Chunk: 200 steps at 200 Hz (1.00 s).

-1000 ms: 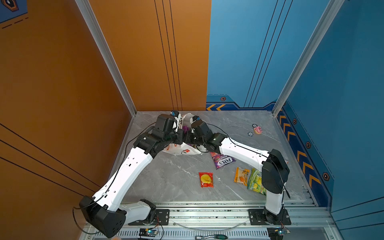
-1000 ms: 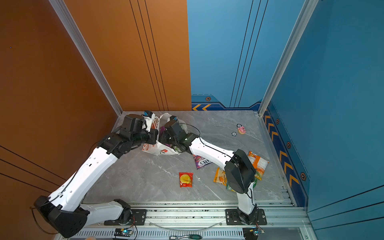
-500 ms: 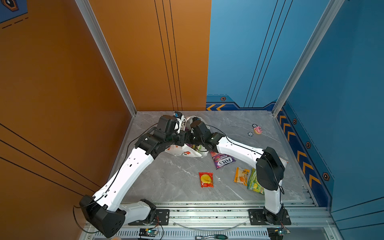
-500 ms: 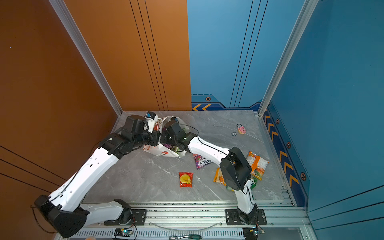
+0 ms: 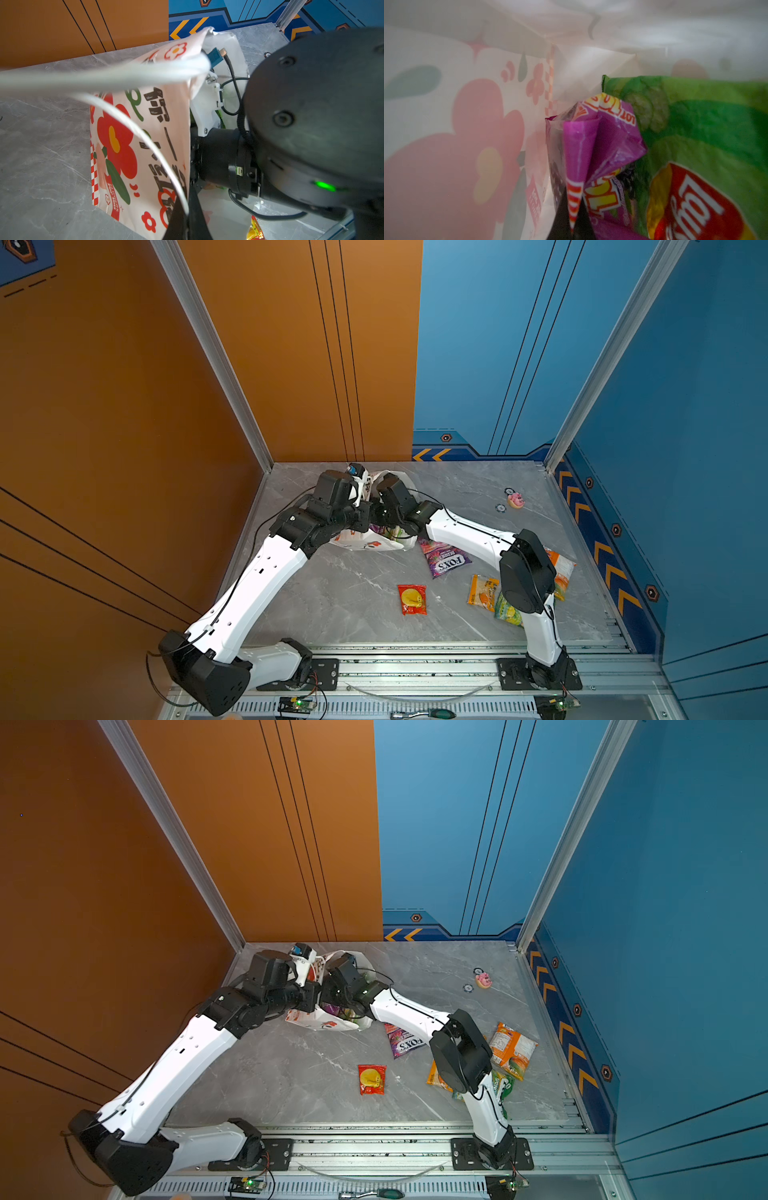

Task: Place the snacks into the paper bag
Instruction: 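Lower the grape candy pack into the paper bag beside the chip bag, then open the right gripper and raise it out of the paper bag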

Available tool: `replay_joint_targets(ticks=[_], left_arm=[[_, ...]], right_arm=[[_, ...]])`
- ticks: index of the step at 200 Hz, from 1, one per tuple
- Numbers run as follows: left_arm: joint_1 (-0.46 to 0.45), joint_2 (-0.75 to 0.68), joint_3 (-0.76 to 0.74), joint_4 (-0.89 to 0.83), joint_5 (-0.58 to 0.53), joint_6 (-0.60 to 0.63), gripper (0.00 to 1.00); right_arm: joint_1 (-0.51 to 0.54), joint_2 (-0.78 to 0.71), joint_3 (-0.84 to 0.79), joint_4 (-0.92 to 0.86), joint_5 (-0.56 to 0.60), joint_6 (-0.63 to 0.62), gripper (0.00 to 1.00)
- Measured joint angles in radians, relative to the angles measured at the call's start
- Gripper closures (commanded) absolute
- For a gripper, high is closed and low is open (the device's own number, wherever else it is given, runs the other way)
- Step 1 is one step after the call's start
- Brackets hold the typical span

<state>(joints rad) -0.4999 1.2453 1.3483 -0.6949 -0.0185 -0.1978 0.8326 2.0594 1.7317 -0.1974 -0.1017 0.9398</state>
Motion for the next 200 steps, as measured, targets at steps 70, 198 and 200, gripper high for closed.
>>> replay_joint_targets(ticks=[70,198,200], left_arm=[[0.027,-0.005,0.000,0.015,-0.040,-0.006,1.00],[0.056,-0.011,-0.003,0.022,-0.053,-0.012,1.00],[0.056,-0.011,-0.003,0.022,-0.053,-0.012,1.00]], right_arm=[[-0.002,0.000,0.096,-0.083,0.011,-0.034,0.48],[-0.003,-0.355,0.043,-0.257,0.043,-0.167,0.28],[-0.003,-0.359,0.039,-0.260,0.049,-0.168,0.27]])
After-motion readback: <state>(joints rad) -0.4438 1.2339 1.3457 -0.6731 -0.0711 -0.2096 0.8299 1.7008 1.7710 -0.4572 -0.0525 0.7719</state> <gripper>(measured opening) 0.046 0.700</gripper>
